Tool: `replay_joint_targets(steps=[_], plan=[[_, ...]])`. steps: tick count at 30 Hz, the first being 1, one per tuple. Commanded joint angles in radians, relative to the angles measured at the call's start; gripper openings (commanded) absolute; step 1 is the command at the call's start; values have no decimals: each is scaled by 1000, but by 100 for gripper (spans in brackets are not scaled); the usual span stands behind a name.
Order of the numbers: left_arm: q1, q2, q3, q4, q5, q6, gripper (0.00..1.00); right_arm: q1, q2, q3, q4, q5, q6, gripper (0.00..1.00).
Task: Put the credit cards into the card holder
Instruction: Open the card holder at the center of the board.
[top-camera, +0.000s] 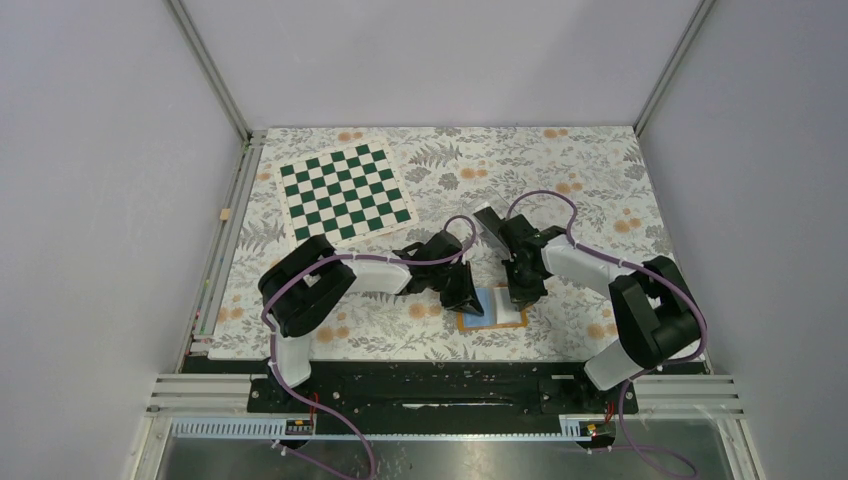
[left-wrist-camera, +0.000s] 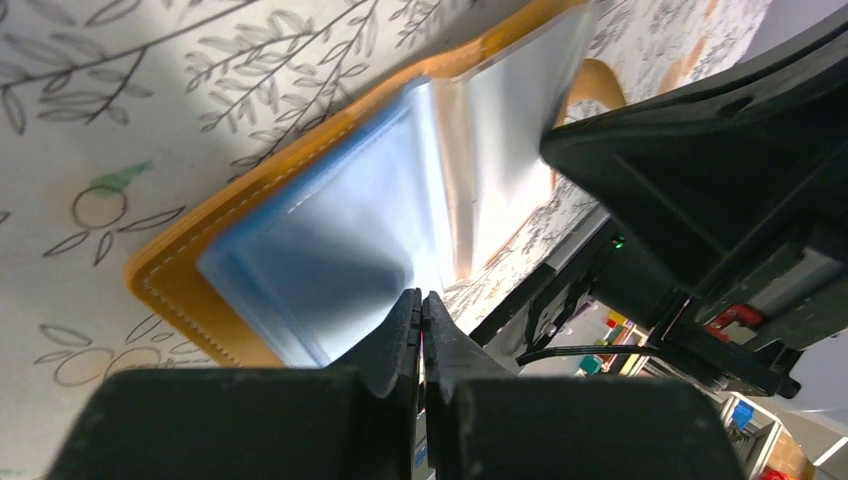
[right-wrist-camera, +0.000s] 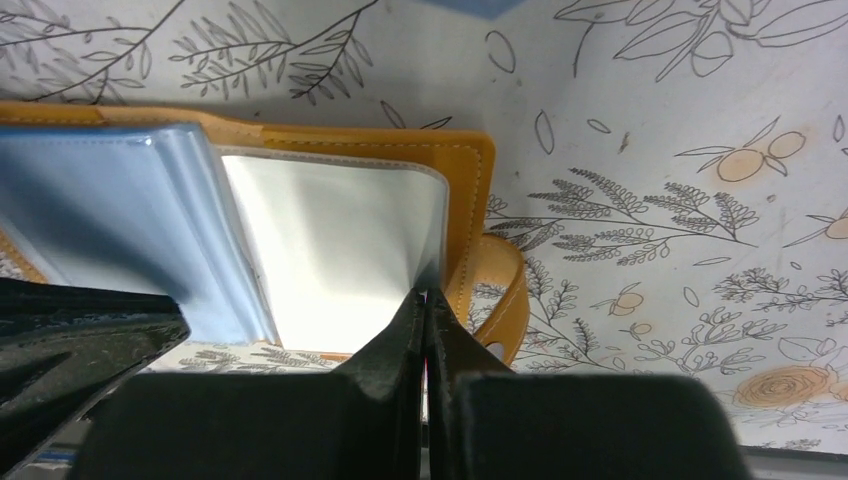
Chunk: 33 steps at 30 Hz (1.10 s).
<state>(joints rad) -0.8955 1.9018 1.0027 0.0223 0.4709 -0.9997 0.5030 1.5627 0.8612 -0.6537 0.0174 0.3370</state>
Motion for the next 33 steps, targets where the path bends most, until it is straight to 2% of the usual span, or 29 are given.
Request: replay_joint_targets(steps=[1, 11, 17, 26, 33], plan=[[-9, -47, -5, 149, 35, -27, 0, 6, -40, -1, -16, -53, -7, 0], [-43, 63, 66, 173, 55, -51, 0, 6, -37, 13, -33, -72, -4, 0], [-47, 133, 72, 245, 54, -102, 0, 4, -77, 34, -57, -88, 1, 0], [-55, 147, 146, 47, -40, -71, 0, -45, -191, 35, -69, -109, 33, 0], [-59, 110, 118, 115, -14, -56, 0, -110, -223, 58, -55, -201, 26, 0]])
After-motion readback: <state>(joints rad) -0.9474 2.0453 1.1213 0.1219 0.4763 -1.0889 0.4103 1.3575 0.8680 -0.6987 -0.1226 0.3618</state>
